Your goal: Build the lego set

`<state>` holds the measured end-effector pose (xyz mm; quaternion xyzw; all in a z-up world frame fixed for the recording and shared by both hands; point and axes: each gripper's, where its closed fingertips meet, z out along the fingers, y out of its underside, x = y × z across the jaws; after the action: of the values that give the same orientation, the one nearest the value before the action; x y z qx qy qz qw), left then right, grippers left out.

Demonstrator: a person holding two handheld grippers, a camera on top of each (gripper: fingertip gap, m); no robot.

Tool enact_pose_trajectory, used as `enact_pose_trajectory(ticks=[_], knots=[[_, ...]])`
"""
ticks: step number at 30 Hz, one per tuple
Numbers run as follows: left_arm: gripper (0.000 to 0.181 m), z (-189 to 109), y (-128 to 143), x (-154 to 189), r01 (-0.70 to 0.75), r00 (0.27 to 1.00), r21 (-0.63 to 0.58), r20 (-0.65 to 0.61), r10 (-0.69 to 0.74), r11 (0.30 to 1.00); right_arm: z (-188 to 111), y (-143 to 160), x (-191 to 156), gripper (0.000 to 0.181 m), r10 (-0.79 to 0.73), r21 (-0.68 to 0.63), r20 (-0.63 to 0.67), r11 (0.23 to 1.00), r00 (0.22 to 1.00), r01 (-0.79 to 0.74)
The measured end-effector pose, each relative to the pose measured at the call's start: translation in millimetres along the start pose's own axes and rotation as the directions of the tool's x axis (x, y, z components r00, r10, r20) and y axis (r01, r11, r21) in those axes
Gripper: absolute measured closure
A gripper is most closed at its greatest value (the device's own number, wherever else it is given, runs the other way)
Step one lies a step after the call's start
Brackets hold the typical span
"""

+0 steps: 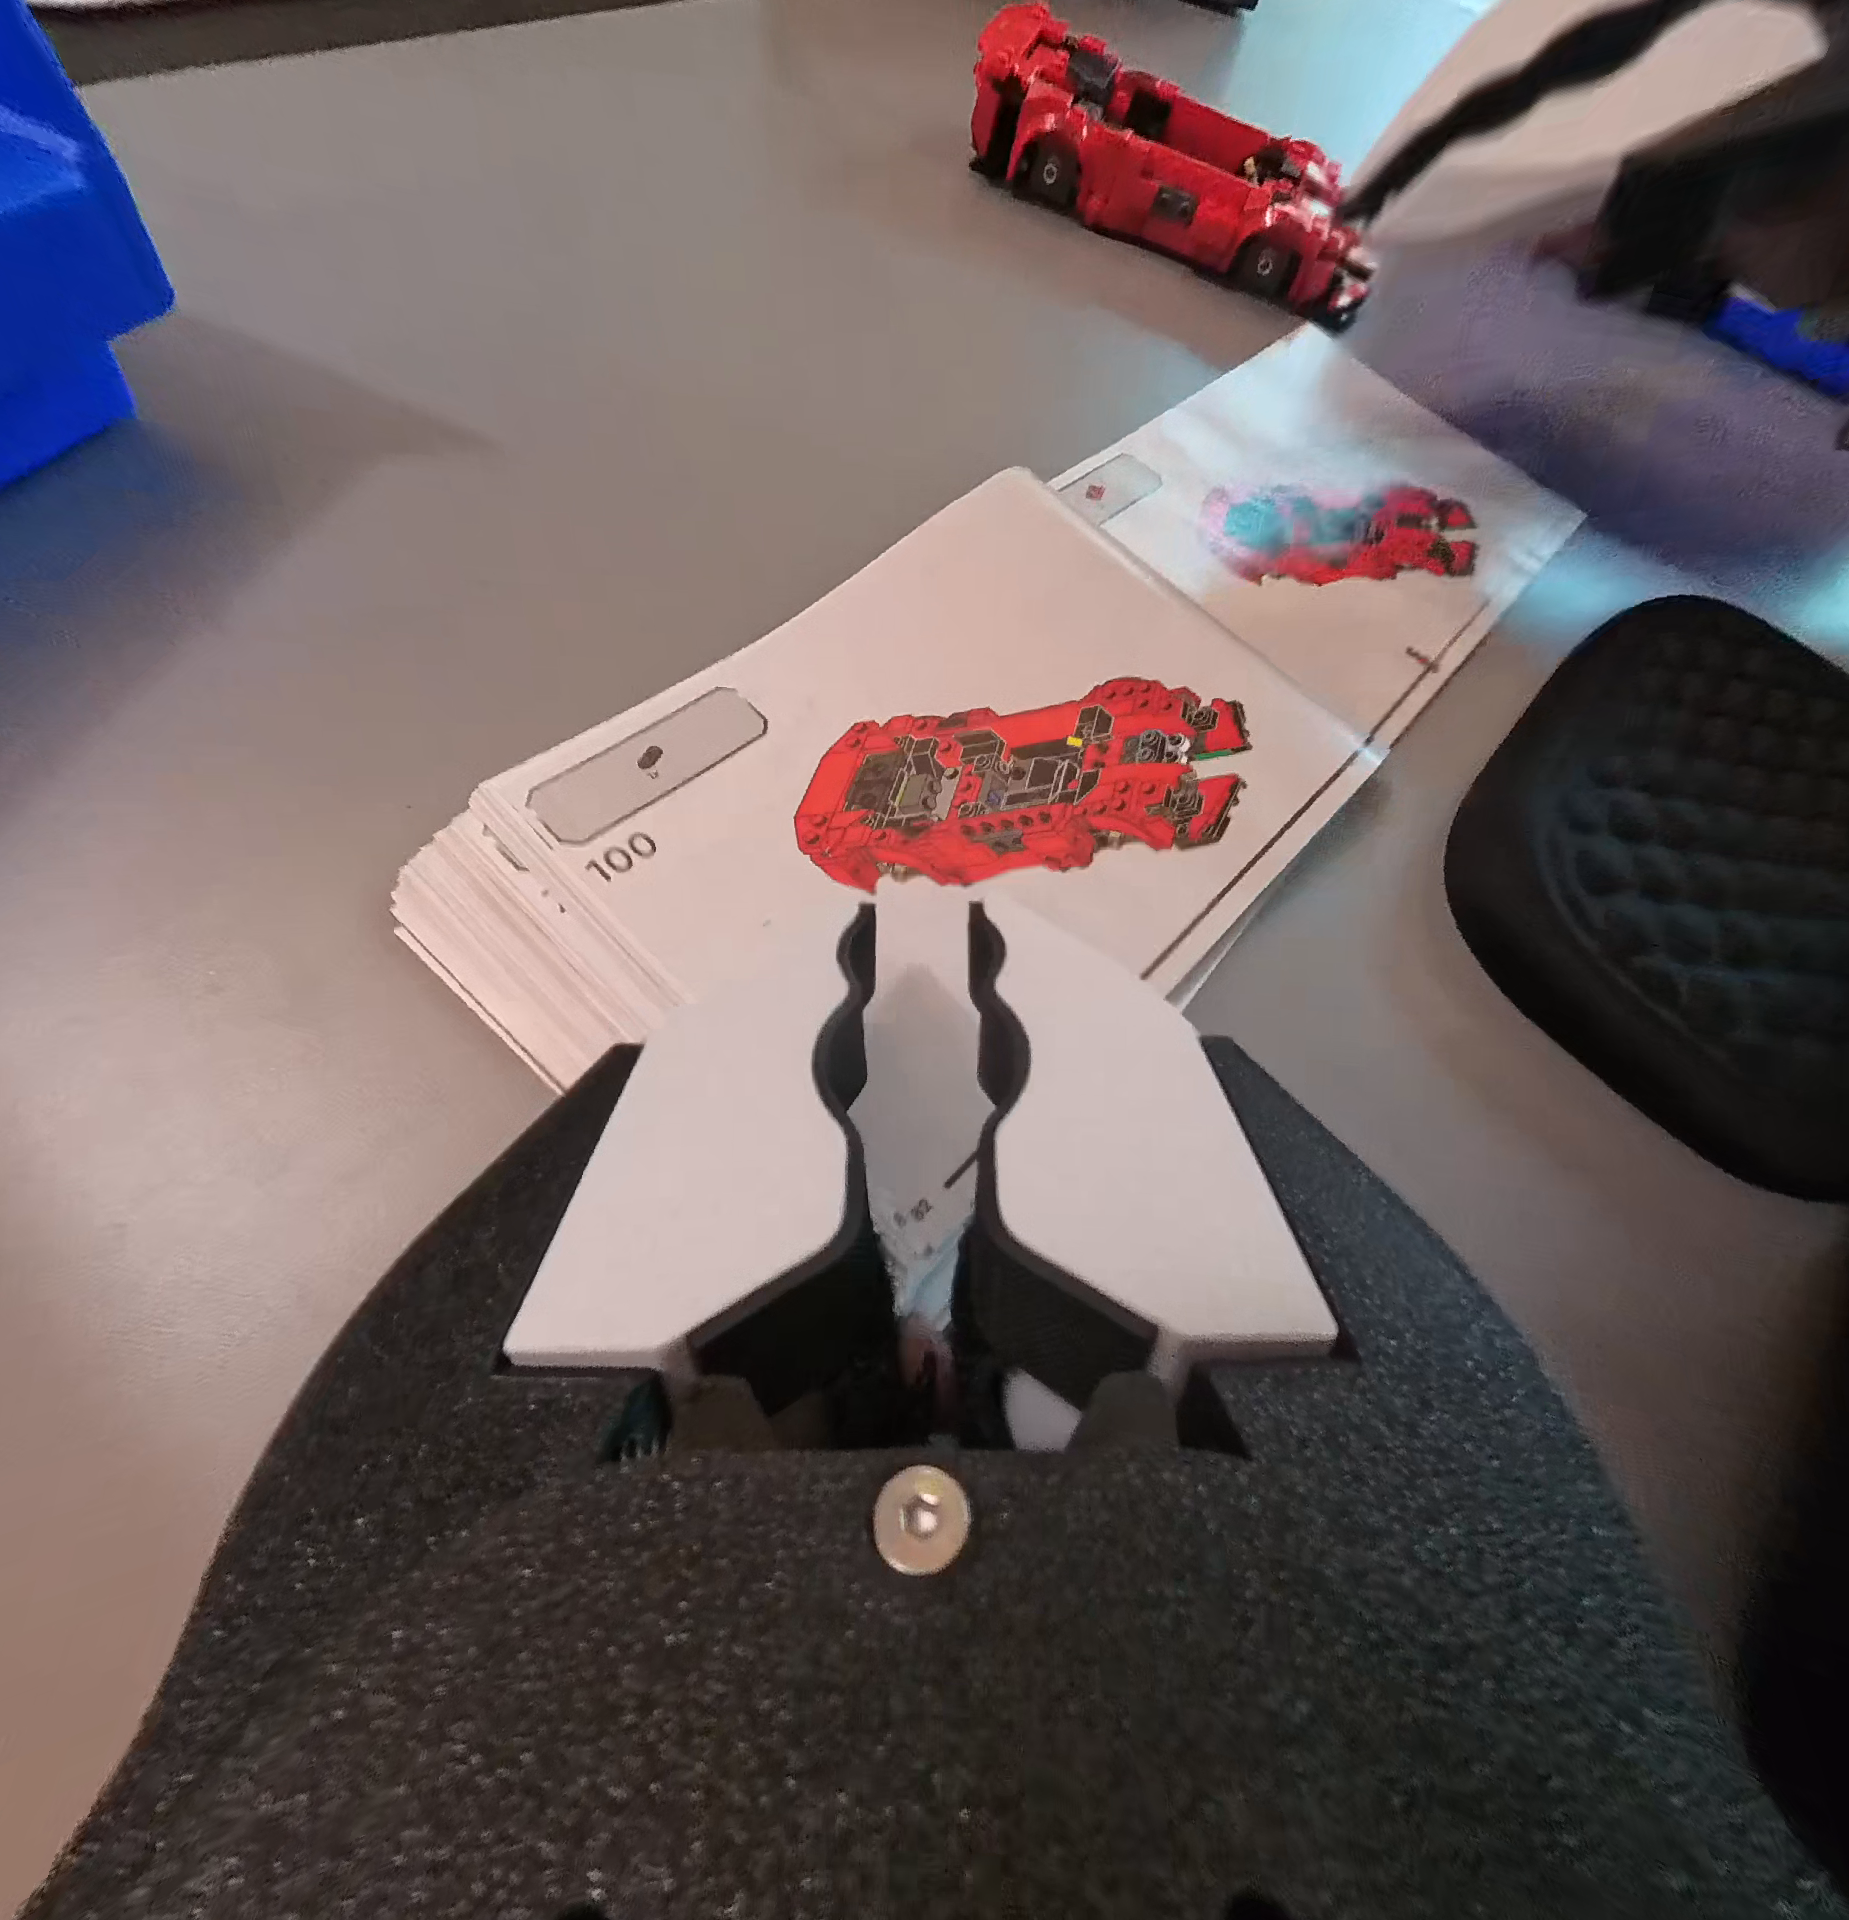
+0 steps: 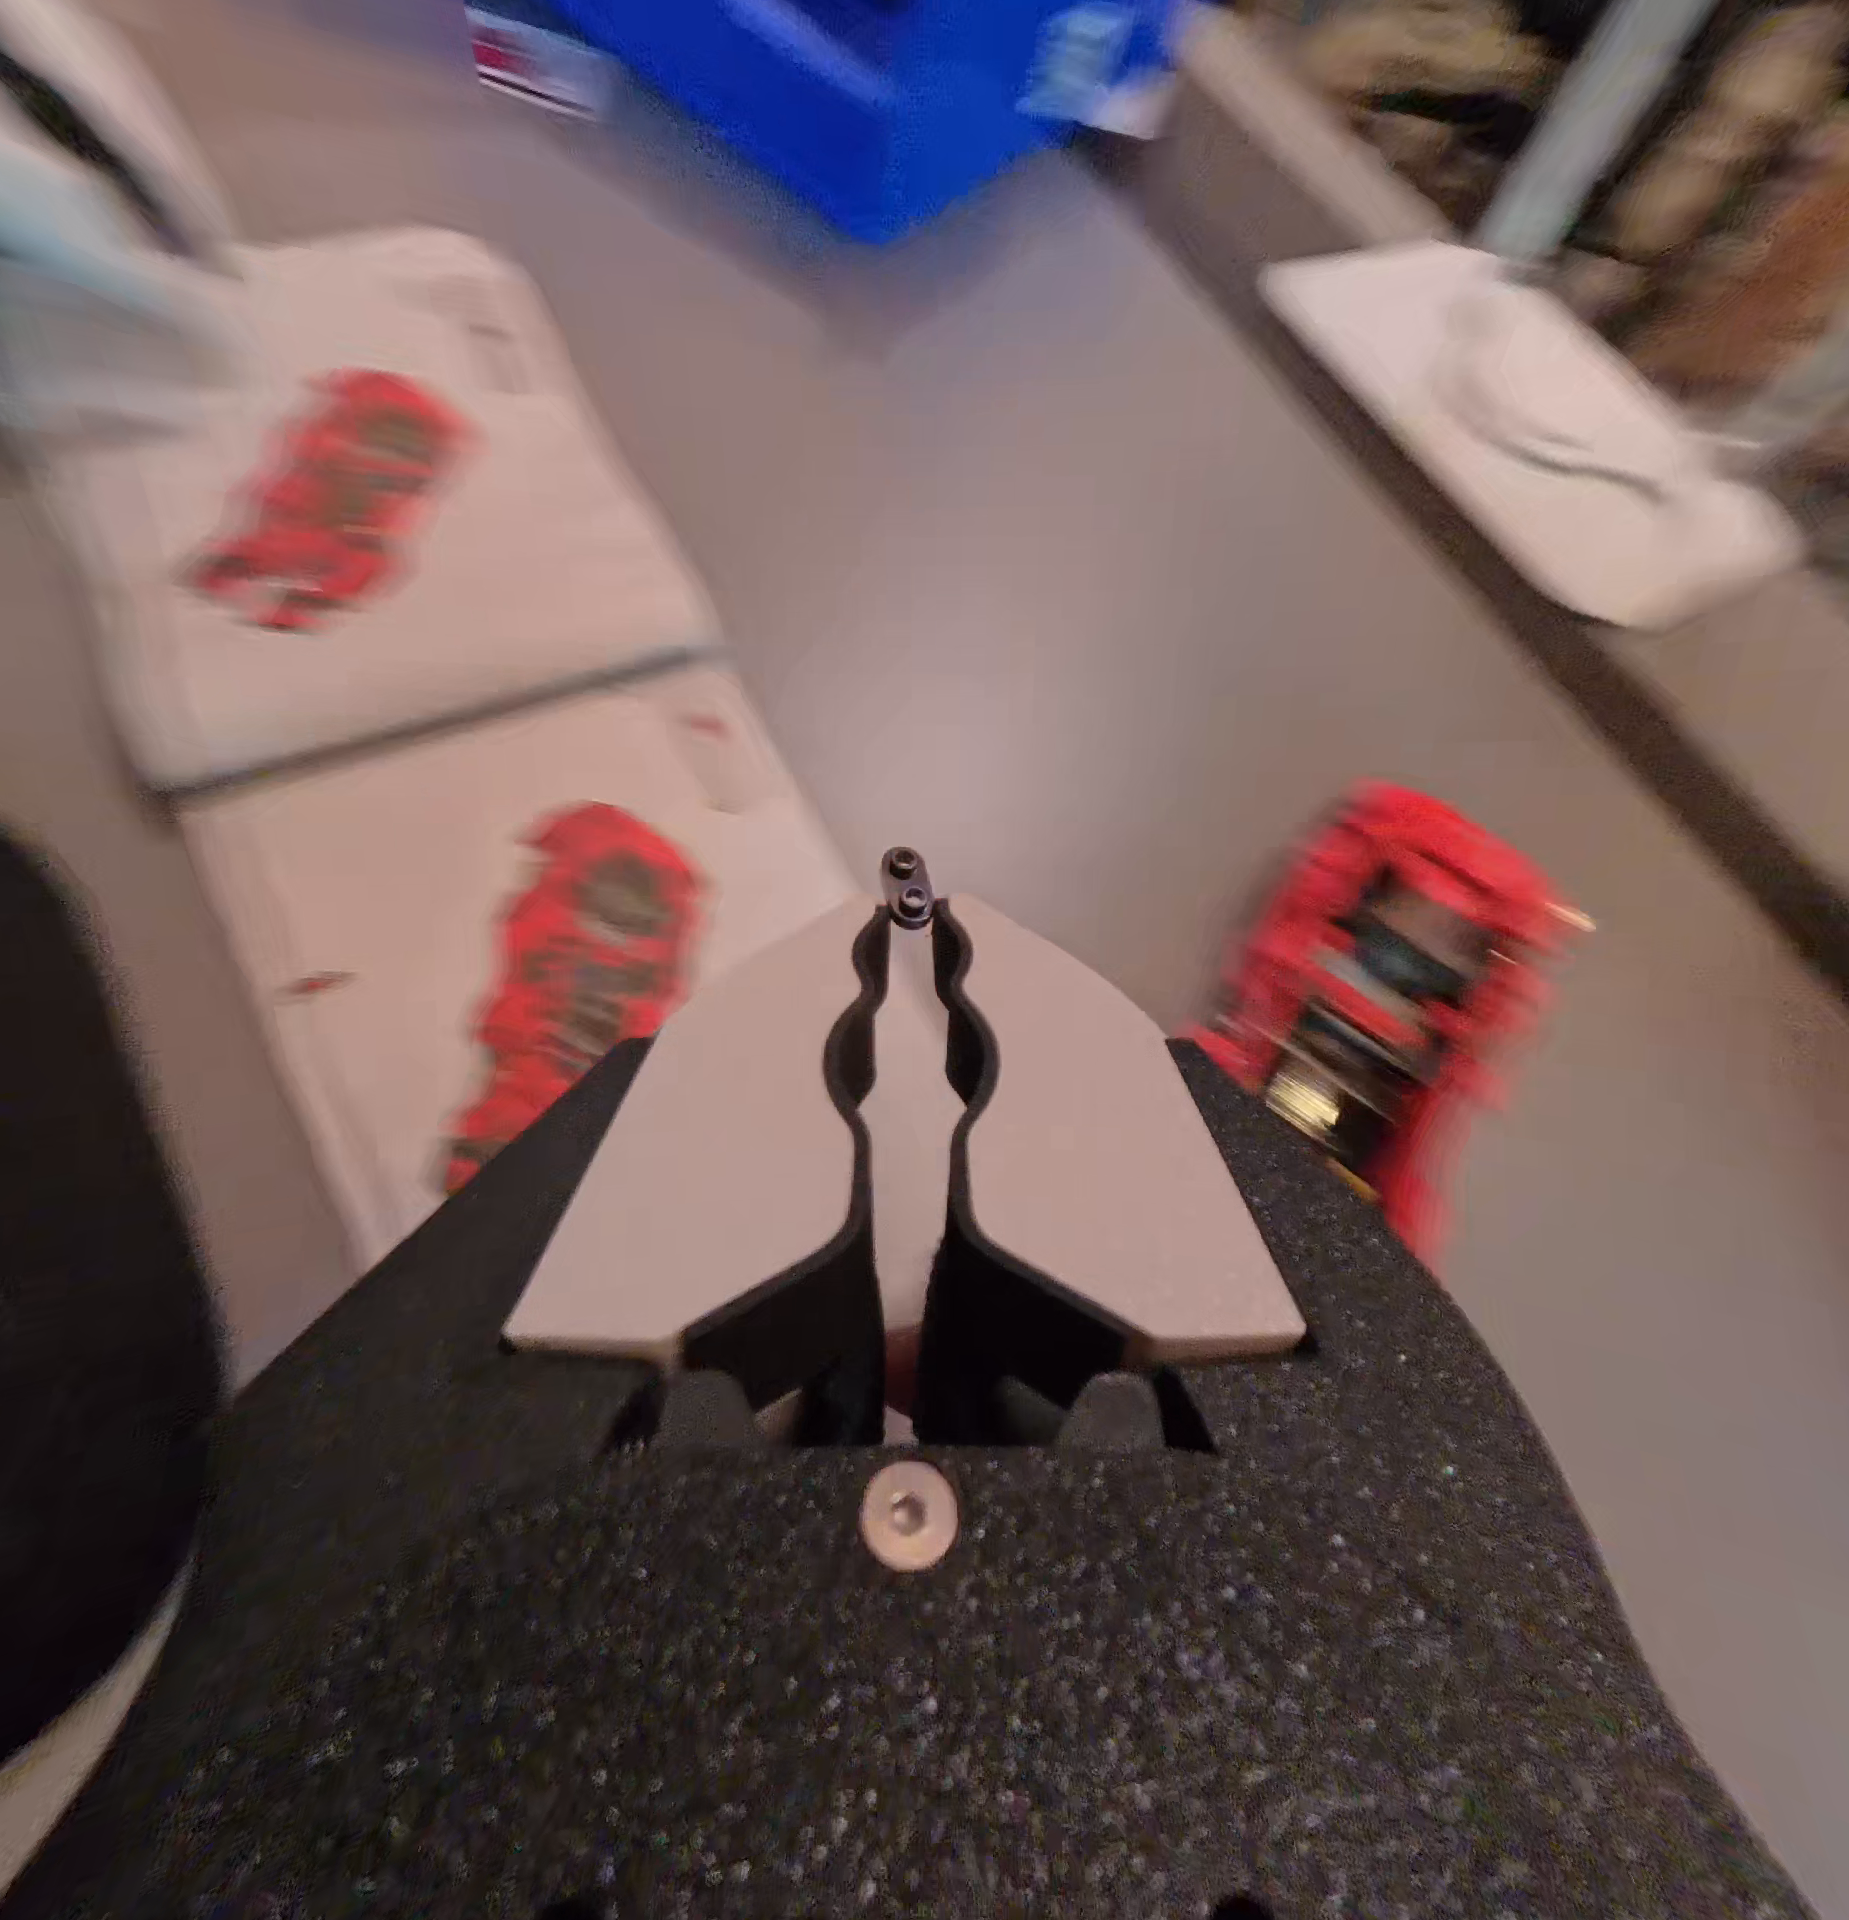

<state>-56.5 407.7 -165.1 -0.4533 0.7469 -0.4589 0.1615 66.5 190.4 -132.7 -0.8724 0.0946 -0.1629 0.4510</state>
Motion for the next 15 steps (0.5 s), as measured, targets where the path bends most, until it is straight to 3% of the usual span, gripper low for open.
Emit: enact_pose_trajectory(ticks=[3,5,10,15], knots=[[0.163,4.7,-17.2,7.7,-0.030,1.000,0.013,-0.009,0.030,0.999,-52.6,27.1,80.5,0.173,0.051,-0.118,-0.421,0.987,0.905,-0.111],[0.163,10.8,-29.6,14.1,-0.075,0.997,0.012,-0.015,0.075,0.997,-73.2,49.3,109.1,0.173,0.114,-0.143,-0.553,0.963,0.826,-0.229],[0.162,27.2,-45.2,29.2,-0.170,0.985,-0.016,-0.023,0.169,0.985,-58.5,95.4,119.4,0.173,0.127,-0.297,-0.576,0.888,0.808,-0.352],[0.162,24.9,-47.3,36.4,-0.184,0.983,-0.012,-0.011,0.184,0.983,-40.5,112.3,116.9,0.173,0.147,-0.370,-0.511,0.852,0.847,-0.371]])
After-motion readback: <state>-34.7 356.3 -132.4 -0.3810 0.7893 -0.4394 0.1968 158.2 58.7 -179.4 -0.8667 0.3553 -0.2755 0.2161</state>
